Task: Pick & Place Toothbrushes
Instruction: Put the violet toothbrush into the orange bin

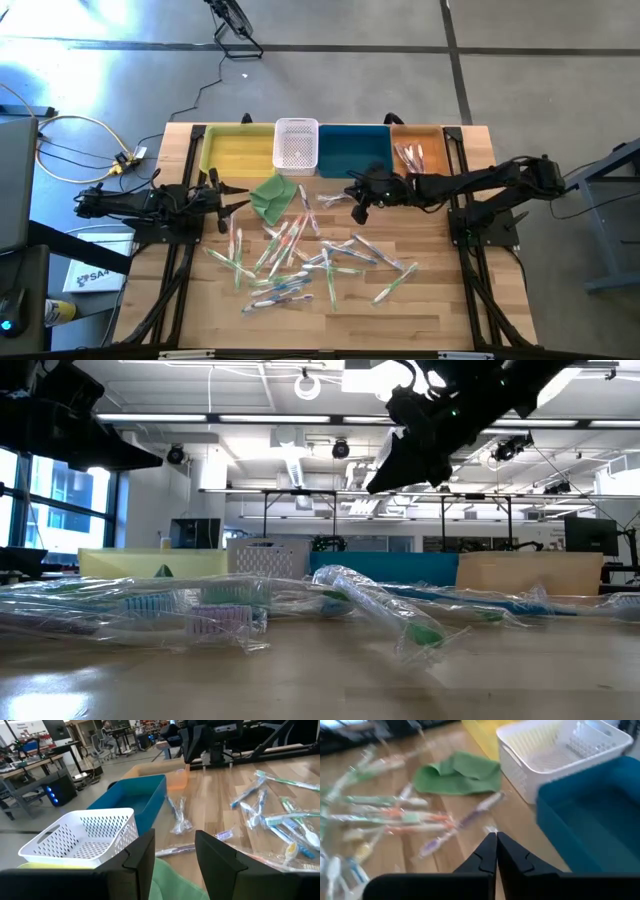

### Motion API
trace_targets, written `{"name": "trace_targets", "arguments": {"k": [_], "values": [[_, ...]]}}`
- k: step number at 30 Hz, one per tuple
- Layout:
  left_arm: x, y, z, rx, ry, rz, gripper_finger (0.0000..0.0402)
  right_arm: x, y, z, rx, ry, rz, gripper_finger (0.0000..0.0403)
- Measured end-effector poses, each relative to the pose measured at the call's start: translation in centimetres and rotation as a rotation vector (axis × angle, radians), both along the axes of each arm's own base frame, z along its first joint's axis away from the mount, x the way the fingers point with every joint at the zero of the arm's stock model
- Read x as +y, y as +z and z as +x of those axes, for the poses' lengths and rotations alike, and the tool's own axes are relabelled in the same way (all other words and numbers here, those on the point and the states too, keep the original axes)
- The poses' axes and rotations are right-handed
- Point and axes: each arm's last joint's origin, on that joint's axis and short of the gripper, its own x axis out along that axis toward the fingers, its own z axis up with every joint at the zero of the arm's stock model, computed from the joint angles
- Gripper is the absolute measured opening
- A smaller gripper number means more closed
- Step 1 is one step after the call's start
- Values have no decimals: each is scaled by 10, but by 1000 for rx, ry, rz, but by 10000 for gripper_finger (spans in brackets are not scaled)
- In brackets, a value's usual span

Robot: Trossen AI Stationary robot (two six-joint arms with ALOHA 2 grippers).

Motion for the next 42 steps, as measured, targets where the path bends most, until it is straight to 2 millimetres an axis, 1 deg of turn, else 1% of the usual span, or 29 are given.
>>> {"name": "trace_targets", "arguments": {"k": [3, 6, 12, 17, 20, 23, 29, 33, 37, 42], "values": [[0, 0, 0, 0, 0, 0, 136, -3, 9, 2, 62, 11, -6, 3], [0, 0, 0, 0, 0, 0, 136, -5, 12, 0, 140, 60, -21, 2], [0, 0, 0, 0, -1, 0, 136, -5, 3, -5, 284, 218, -120, 2], [0, 0, 0, 0, -1, -1, 136, -7, -4, 3, 281, 199, -164, 2], [0, 0, 0, 0, -1, -1, 136, -8, -13, 11, 294, 190, -189, 7], [0, 0, 0, 3, -1, -1, 136, -9, -28, 18, 331, 213, -212, 35], [0, -1, 0, 14, -1, -5, 136, -11, -61, 28, 435, 227, -222, 124], [0, -1, 0, 14, -1, -5, 136, -12, -74, 31, 474, 216, -228, 166], [0, -1, 0, 14, -1, -6, 136, -14, -81, 35, 472, 196, -242, 190], [0, -2, 0, 16, -1, -6, 136, -24, -86, 35, 481, 173, -223, 195]]}}
